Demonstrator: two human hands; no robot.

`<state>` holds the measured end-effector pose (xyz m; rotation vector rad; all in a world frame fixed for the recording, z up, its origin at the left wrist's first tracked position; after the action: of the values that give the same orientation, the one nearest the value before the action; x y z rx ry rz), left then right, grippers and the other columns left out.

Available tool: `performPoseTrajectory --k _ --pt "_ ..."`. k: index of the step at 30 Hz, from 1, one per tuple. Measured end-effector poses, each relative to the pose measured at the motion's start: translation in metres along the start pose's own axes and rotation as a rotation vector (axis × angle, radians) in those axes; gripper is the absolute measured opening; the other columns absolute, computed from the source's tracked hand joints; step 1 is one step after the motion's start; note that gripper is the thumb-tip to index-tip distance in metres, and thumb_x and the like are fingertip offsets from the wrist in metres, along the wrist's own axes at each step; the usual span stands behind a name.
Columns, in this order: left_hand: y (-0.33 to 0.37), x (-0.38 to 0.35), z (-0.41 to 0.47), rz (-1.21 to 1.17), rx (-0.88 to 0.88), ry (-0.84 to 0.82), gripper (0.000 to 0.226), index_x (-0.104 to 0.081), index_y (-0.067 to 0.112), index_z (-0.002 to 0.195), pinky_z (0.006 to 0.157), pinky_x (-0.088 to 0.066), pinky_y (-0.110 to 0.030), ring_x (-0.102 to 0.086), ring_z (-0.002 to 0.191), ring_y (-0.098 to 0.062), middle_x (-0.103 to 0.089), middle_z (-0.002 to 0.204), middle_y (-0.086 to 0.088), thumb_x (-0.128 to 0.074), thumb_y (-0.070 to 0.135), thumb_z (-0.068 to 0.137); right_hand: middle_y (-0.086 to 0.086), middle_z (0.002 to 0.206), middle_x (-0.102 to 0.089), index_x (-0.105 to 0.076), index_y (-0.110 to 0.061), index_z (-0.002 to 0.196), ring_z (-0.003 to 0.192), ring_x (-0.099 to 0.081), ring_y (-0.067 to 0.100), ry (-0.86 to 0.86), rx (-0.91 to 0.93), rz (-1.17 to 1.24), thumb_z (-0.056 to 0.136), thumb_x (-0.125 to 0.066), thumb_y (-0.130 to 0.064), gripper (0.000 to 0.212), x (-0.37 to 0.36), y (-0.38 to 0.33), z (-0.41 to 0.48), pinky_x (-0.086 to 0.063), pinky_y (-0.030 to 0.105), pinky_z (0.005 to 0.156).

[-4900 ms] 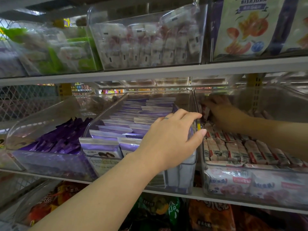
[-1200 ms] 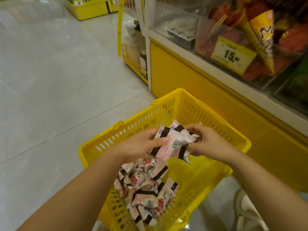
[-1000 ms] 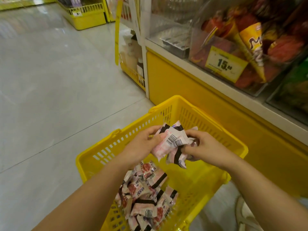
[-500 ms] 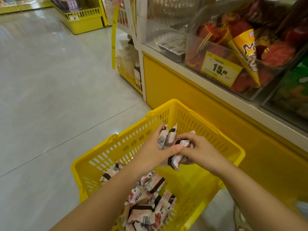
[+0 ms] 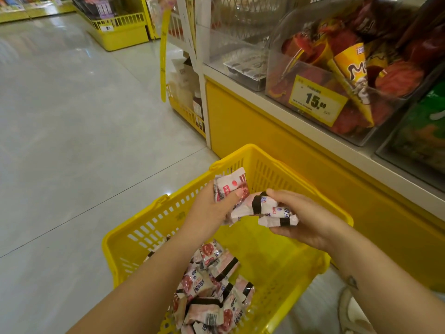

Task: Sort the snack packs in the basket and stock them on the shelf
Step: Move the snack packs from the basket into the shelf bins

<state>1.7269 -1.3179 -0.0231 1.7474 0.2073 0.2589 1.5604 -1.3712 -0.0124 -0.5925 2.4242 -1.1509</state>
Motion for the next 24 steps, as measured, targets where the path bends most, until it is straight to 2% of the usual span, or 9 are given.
performPoseTrajectory --k 2,5,7,10,12,16,20,22,24 --pt "0.003 -0.006 -0.004 -0.019 -0.051 -0.005 0.047 -0.047 0.034 0.130 0.061 -0.055 -0.020 -0.070 0.090 -0.009 -0.068 0.107 0.010 -0.065 0.037 0.086 0.000 0.071 -0.071 -0.066 -0.019 0.089 0.060 -0.068 0.010 0.029 -0.035 0.091 0.082 -0.065 -0.039 0.022 0.000 0.004 0.003 -0.054 0.024 0.052" --pt "0.007 -0.012 -0.011 -0.033 -0.127 -0.052 0.081 -0.021 0.046 0.143 0.071 -0.051 -0.010 -0.061 0.099 0.012 -0.053 0.119 0.032 -0.060 0.064 0.074 0.001 0.065 -0.070 -0.065 -0.018 0.085 0.054 -0.067 0.010 0.094 -0.057 0.177 0.080 -0.067 -0.042 0.025 0.002 0.008 0.006 -0.055 0.024 0.050" --pt "0.006 -0.016 -0.013 -0.022 -0.121 -0.090 0.099 -0.007 0.060 0.139 0.078 -0.054 -0.016 -0.057 0.108 0.011 -0.046 0.131 0.028 -0.071 0.069 0.064 0.001 0.064 -0.070 -0.065 -0.018 0.086 0.053 -0.066 0.010 0.132 -0.064 0.207 0.079 -0.067 -0.045 0.028 0.004 0.010 0.008 -0.054 0.025 0.049" --pt "0.005 -0.019 -0.014 0.089 -0.158 -0.098 0.118 0.002 0.074 0.132 0.098 -0.050 -0.030 -0.050 0.126 -0.001 -0.035 0.149 0.013 -0.086 0.051 0.057 0.001 0.062 -0.070 -0.065 -0.017 0.087 0.050 -0.064 0.010 0.173 -0.064 0.188 0.080 -0.066 -0.049 0.032 0.004 0.011 0.008 -0.051 0.023 0.046" --pt "0.005 -0.019 -0.014 0.073 -0.186 -0.070 0.116 -0.001 0.073 0.133 0.097 -0.050 -0.030 -0.049 0.126 0.000 -0.035 0.148 0.014 -0.087 0.045 0.060 0.000 0.062 -0.070 -0.066 -0.019 0.089 0.051 -0.064 0.008 0.186 -0.041 0.137 0.080 -0.064 -0.051 0.034 0.004 0.009 0.008 -0.051 0.022 0.046" --pt "0.006 -0.014 -0.009 -0.065 -0.159 0.012 0.098 -0.021 0.067 0.131 0.074 -0.053 -0.013 -0.058 0.112 0.004 -0.048 0.133 0.019 -0.085 0.046 0.061 0.001 0.081 -0.076 -0.071 -0.022 0.095 0.067 -0.071 0.013 0.150 0.065 -0.089 0.085 -0.055 -0.058 0.040 0.004 0.000 0.005 -0.057 0.028 0.060" --pt "0.004 -0.017 -0.003 -0.225 -0.045 0.004 0.088 -0.042 0.037 0.134 0.070 -0.055 -0.019 -0.068 0.101 -0.008 -0.067 0.118 0.006 -0.081 0.045 0.056 0.006 0.087 -0.076 -0.076 -0.019 0.089 0.083 -0.073 0.023 0.164 0.205 -0.313 0.087 -0.052 -0.057 0.045 0.006 -0.016 -0.004 -0.055 0.046 0.087" --pt "0.005 -0.018 -0.002 -0.261 -0.024 -0.004 0.067 -0.055 0.028 0.122 0.070 -0.056 -0.021 -0.070 0.096 -0.011 -0.073 0.106 0.005 -0.079 0.041 0.060 0.010 0.088 -0.075 -0.075 -0.014 0.090 0.086 -0.071 0.028 0.202 0.278 -0.473 0.089 -0.048 -0.057 0.051 0.007 -0.025 -0.007 -0.053 0.047 0.088" --pt "0.004 -0.019 -0.001 -0.304 -0.001 -0.020 0.058 -0.059 0.027 0.114 0.077 -0.059 -0.031 -0.071 0.097 -0.018 -0.073 0.106 0.002 -0.079 0.041 0.061 0.020 0.091 -0.071 -0.071 -0.004 0.095 0.089 -0.067 0.035 0.234 0.368 -0.628 0.094 -0.043 -0.052 0.055 0.007 -0.032 -0.009 -0.052 0.046 0.085"
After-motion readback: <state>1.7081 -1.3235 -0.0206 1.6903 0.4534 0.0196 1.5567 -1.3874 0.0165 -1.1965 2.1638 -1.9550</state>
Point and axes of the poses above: each hand's wrist, its own z-axis towards the middle knuckle, its own x-axis out of the back of the hand, y = z × x, the point moved 5 cm from there along z, towards the middle knuckle
